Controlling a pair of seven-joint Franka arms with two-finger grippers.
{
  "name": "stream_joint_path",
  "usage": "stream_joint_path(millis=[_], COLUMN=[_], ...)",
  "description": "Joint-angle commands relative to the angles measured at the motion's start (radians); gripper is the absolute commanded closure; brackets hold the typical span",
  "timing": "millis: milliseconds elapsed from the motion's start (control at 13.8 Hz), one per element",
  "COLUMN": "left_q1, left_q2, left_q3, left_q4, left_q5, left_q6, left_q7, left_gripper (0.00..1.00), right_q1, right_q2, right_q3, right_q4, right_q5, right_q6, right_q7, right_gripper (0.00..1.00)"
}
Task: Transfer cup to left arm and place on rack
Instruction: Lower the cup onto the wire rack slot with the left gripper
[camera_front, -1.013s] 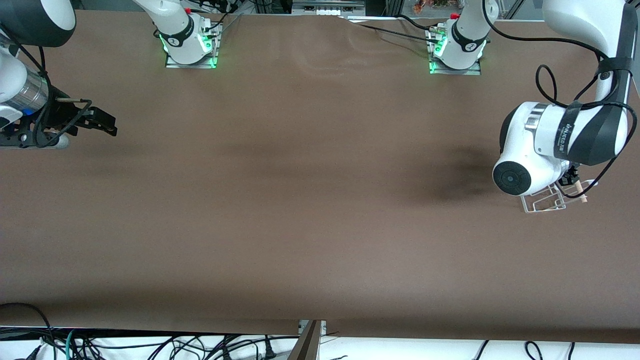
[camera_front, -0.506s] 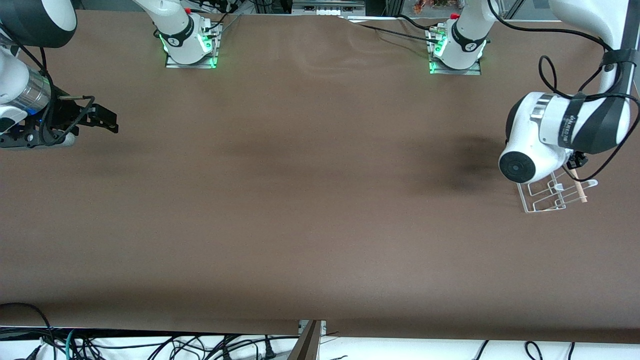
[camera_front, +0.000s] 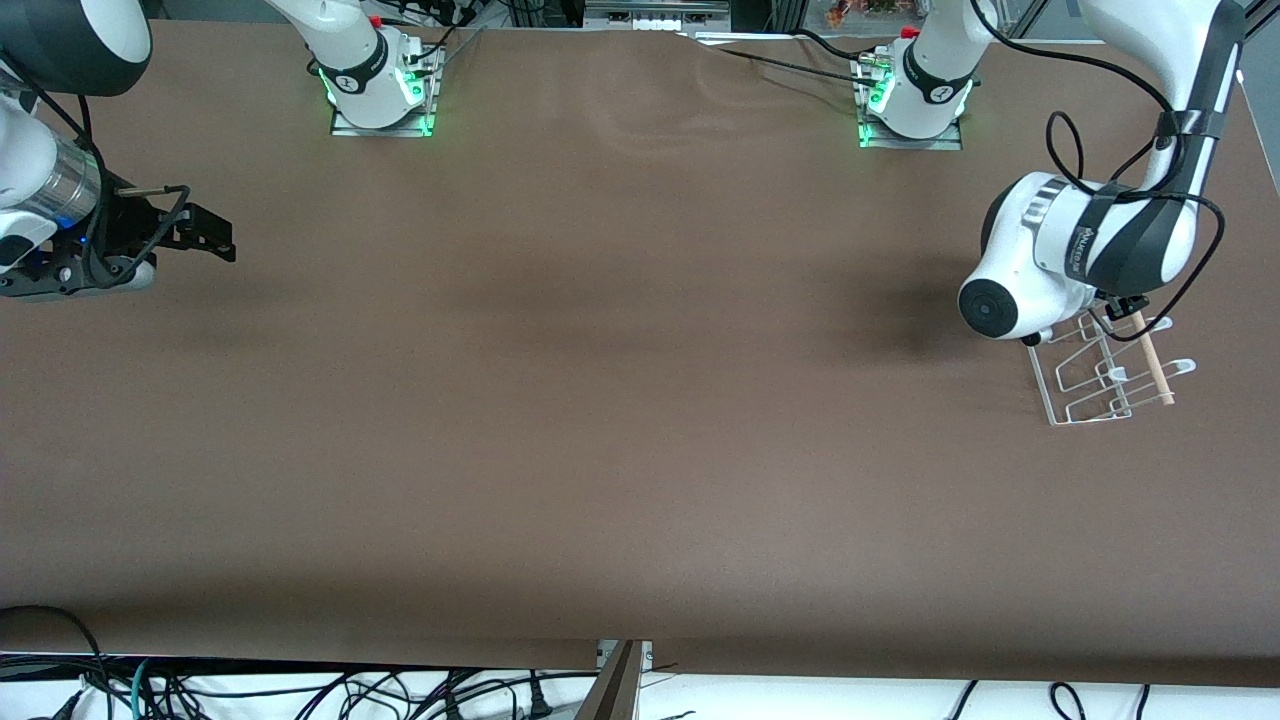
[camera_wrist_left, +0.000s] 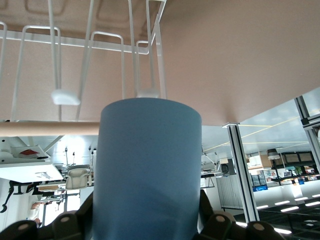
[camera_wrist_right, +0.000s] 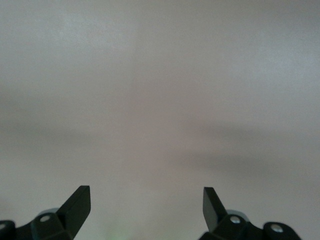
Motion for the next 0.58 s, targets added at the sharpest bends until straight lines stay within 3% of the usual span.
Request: stream_joint_path(millis=[0,506], left_q1=[0.006,0.046], left_q2=[-0.056,-0.041], left_q3=[-0.006,-0.007], left_q4=[-0.089,-0.134], left_q5=[0.046,0.078], left_q6=[0.048,0.135], left_q7=[-0.049,-0.125], left_gripper=[1.0,1.0], right_q1=[0.002,0.012], right_q2=[0.007,0.029], right_q3=[-0.02,-0.017], right_q4=[0.027,0.061], right_q5=[-0.01,-0.006], right_q6=[-0.046,-0.037], right_q7=[-0.021,-0.008], right_gripper=[0.01,0.01])
